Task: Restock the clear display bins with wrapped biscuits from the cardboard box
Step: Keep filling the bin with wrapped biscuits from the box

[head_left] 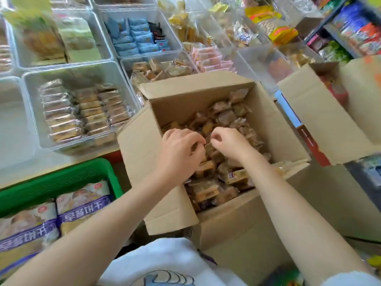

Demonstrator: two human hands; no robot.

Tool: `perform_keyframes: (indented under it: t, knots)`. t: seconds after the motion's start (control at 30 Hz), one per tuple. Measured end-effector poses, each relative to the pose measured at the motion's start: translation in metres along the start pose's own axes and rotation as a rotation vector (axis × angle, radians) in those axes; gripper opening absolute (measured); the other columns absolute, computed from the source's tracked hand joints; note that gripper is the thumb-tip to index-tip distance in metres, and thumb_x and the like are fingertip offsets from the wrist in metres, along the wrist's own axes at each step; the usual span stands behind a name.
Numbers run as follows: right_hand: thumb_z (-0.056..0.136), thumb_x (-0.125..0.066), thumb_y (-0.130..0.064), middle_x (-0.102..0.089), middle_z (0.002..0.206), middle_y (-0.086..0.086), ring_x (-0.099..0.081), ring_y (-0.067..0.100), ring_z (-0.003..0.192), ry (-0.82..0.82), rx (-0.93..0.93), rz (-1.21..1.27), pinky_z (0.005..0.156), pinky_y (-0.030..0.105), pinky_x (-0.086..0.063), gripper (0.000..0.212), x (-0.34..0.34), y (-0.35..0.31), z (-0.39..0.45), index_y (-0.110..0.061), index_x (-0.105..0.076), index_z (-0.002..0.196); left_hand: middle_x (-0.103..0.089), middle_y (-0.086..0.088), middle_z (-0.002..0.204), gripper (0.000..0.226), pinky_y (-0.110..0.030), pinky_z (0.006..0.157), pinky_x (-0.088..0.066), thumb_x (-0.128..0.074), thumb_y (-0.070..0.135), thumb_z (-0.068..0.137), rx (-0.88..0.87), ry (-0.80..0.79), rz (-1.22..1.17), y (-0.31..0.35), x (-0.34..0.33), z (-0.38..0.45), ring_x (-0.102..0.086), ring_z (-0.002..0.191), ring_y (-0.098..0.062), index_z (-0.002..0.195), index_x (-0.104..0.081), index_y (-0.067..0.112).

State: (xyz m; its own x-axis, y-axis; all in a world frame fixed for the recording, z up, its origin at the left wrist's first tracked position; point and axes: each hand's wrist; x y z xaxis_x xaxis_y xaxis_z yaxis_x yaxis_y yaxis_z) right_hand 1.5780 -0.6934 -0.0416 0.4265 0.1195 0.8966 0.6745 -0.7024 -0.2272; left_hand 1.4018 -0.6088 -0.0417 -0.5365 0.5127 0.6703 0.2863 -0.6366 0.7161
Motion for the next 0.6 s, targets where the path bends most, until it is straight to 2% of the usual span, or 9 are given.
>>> perform_keyframes:
  t: [0.07,0.17,0.23,0.33,0.4,0.47,0.53,0.6]
  knots:
    - [0.099,-0.054,-0.031,-0.058,0.133,0.008,-0.054,0.029,0.122,-0.139,-0.007,-0.270,0.101,0.044,-0.046,0.036,-0.015,0.034,-0.005,-0.018,-0.058,0.132,-0.073,0.008,0.099,0.022,-0.030,0.101,-0.029,-0.054,0.023,0.095,0.022,-0.009,0.106,0.008,-0.021,-0.006,-0.063,0.098,-0.016,0.097,-0.076,0.023]
    - [0.100,-0.052,-0.033,-0.042,0.149,0.013,-0.039,0.035,0.138,-0.294,-0.027,-0.364,0.114,0.054,-0.028,0.049,-0.026,0.060,-0.013,-0.021,-0.044,0.147,-0.074,0.009,0.096,0.021,-0.033,0.098,-0.036,-0.055,0.027,0.096,0.054,0.008,0.285,0.006,-0.036,-0.008,-0.066,0.094,-0.015,0.097,-0.076,0.025]
    - [0.098,-0.056,-0.036,-0.039,0.151,0.014,-0.037,0.036,0.139,-0.333,0.015,-0.327,0.116,0.055,-0.025,0.060,-0.027,0.067,-0.012,-0.022,-0.035,0.152,-0.074,0.008,0.093,0.020,-0.033,0.094,-0.038,-0.056,0.029,0.095,0.089,0.016,0.349,0.005,-0.036,-0.006,-0.066,0.090,-0.017,0.096,-0.076,0.025]
    - [0.091,-0.067,-0.035,-0.051,0.141,0.011,-0.040,0.035,0.136,-0.321,0.091,-0.284,0.115,0.052,-0.026,0.076,-0.018,0.072,-0.011,-0.020,-0.027,0.153,-0.073,0.007,0.085,0.023,-0.035,0.089,-0.043,-0.055,0.030,0.095,0.094,0.001,0.424,0.004,-0.035,-0.007,-0.066,0.083,-0.018,0.093,-0.077,0.023]
    - [0.091,-0.062,-0.024,-0.057,0.133,0.013,-0.035,0.035,0.137,-0.306,0.127,-0.303,0.116,0.051,-0.022,0.068,-0.012,0.075,-0.010,-0.017,-0.028,0.150,-0.073,0.006,0.085,0.025,-0.035,0.089,-0.044,-0.054,0.031,0.096,0.098,0.000,0.432,0.005,-0.035,-0.007,-0.066,0.082,-0.018,0.093,-0.077,0.022]
    - [0.091,-0.062,-0.024,-0.059,0.128,0.012,-0.037,0.034,0.135,-0.270,0.190,-0.312,0.115,0.051,-0.022,0.058,-0.008,0.077,-0.012,-0.017,-0.037,0.143,-0.073,0.007,0.086,0.026,-0.035,0.090,-0.044,-0.054,0.034,0.096,0.108,-0.005,0.446,0.007,-0.035,-0.006,-0.067,0.082,-0.016,0.094,-0.078,0.022]
    - [0.089,-0.070,-0.033,-0.062,0.124,0.006,-0.049,0.030,0.126,-0.213,0.246,-0.192,0.111,0.047,-0.033,0.049,-0.003,0.078,-0.012,-0.019,-0.050,0.132,-0.073,0.010,0.089,0.028,-0.035,0.092,-0.046,-0.052,0.039,0.098,0.126,-0.033,0.451,0.010,-0.035,-0.006,-0.067,0.083,-0.012,0.097,-0.078,0.025]
    - [0.089,-0.073,-0.038,-0.063,0.117,-0.002,-0.058,0.023,0.113,-0.185,0.286,0.045,0.100,0.040,-0.047,0.040,0.007,0.071,-0.015,-0.021,-0.060,0.122,-0.070,0.015,0.090,0.028,-0.036,0.094,-0.047,-0.052,0.043,0.099,0.153,-0.046,0.397,0.016,-0.032,-0.006,-0.064,0.085,-0.007,0.099,-0.076,0.029]
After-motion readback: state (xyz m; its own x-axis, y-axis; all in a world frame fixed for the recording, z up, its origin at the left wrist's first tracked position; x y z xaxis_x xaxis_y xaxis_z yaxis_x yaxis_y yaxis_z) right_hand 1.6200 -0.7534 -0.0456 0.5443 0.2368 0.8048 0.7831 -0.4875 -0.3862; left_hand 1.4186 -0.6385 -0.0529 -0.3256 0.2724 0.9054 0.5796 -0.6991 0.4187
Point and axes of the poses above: each hand's wrist, its own z-axis towards the middle knuckle, its own x-axis out of the back of the hand, y = z × x
